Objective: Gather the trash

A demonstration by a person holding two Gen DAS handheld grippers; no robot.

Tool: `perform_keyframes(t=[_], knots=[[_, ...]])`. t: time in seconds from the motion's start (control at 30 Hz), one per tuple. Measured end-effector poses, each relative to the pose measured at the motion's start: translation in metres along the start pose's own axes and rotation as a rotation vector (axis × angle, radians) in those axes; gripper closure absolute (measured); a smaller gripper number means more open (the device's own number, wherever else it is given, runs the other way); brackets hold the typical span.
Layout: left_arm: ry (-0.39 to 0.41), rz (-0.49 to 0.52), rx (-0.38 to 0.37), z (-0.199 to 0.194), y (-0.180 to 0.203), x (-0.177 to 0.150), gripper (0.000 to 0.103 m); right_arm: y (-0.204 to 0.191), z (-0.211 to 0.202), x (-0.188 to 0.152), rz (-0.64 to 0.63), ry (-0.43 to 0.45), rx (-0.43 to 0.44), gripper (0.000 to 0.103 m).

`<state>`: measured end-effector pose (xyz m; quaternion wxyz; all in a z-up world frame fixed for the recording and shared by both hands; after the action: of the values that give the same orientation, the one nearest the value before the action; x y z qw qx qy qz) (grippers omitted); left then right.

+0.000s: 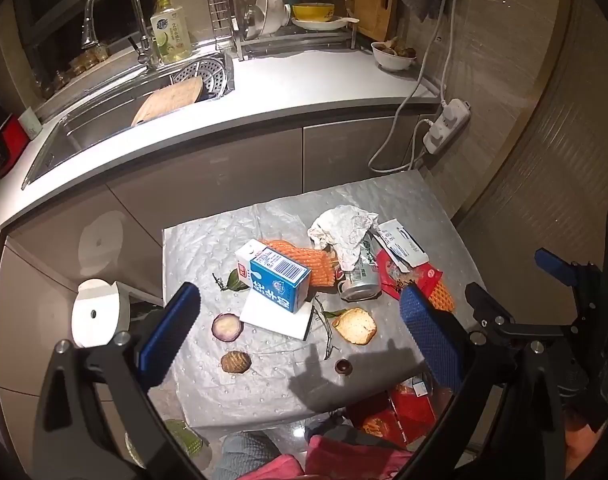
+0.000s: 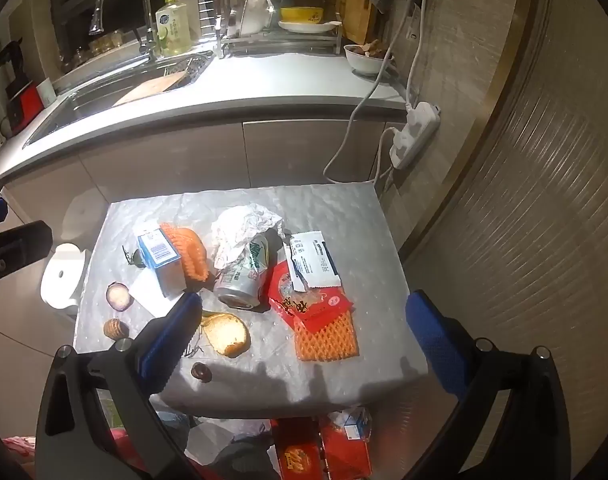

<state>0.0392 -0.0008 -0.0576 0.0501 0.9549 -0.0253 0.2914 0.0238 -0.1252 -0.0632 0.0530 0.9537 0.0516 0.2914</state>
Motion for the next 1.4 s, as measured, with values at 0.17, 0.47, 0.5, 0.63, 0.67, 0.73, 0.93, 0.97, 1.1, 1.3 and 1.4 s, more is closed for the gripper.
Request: perform_keyframes(t=[0.17, 0.47, 0.5, 0.63, 0.67, 0.73, 0.93, 0.97, 1.1, 1.3, 1.4], knots=[[-0.001, 0.009, 0.028, 0.000, 0.004, -0.003, 0.007, -0.001, 0.002, 0.000, -0.006, 0.004, -0.007, 0.002], [-0.048, -0.035, 0.011, 0.007, -0.005, -0.002, 0.007, 0.001, 0.008, 0.007, -0.011, -0.002, -0.016, 0.002], [-0.052, -0.038, 0.012, 0.008, -0.006, -0.002, 0.007, 0.001, 0.008, 0.008, -0.011, -0.001, -0.016, 0.002], [-0.055, -0.055, 0.027, 0.010, -0.011, -0.002, 0.007, -0.001, 0.012, 0.012, -0.016, 0.001, -0.015, 0.002], [-0.057, -0.058, 0.029, 0.011, -0.012, -0.002, 0.007, -0.002, 0.013, 0.012, -0.018, 0.001, -0.016, 0.002], [-0.063, -0.064, 0.032, 0.012, -0.013, -0.001, 0.007, -0.004, 0.014, 0.013, -0.021, 0.000, -0.017, 0.002], [-0.085, -0.084, 0.028, 0.016, -0.020, -0.004, 0.007, -0.006, 0.017, 0.014, -0.023, -0.005, -0.020, 0.002], [-0.089, -0.089, 0.032, 0.017, -0.021, -0.005, 0.007, -0.006, 0.017, 0.014, -0.022, -0.005, -0.024, 0.002], [-0.104, -0.089, 0.046, 0.018, -0.025, -0.009, 0.007, -0.004, 0.019, 0.012, 0.008, -0.008, -0.035, 0.002], [-0.087, -0.117, 0.041, 0.014, -0.033, -0.006, 0.007, -0.002, 0.019, 0.009, 0.040, -0.016, -0.029, 0.002], [-0.079, -0.120, 0.043, 0.012, -0.035, -0.005, 0.007, -0.003, 0.017, 0.007, 0.017, -0.015, -0.045, 0.002]])
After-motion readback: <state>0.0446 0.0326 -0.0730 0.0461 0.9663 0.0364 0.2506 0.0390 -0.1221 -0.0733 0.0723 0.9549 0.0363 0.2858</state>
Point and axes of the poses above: each gripper's, at about its wrist camera, not at the fingertips, and z roughly the way its jaws point, y to its right, x to its top, the point moved 7 cm from there along z, roughly the way its jaws point, and after that the axes turned 6 degrees about -x, right-handed, at the moved point
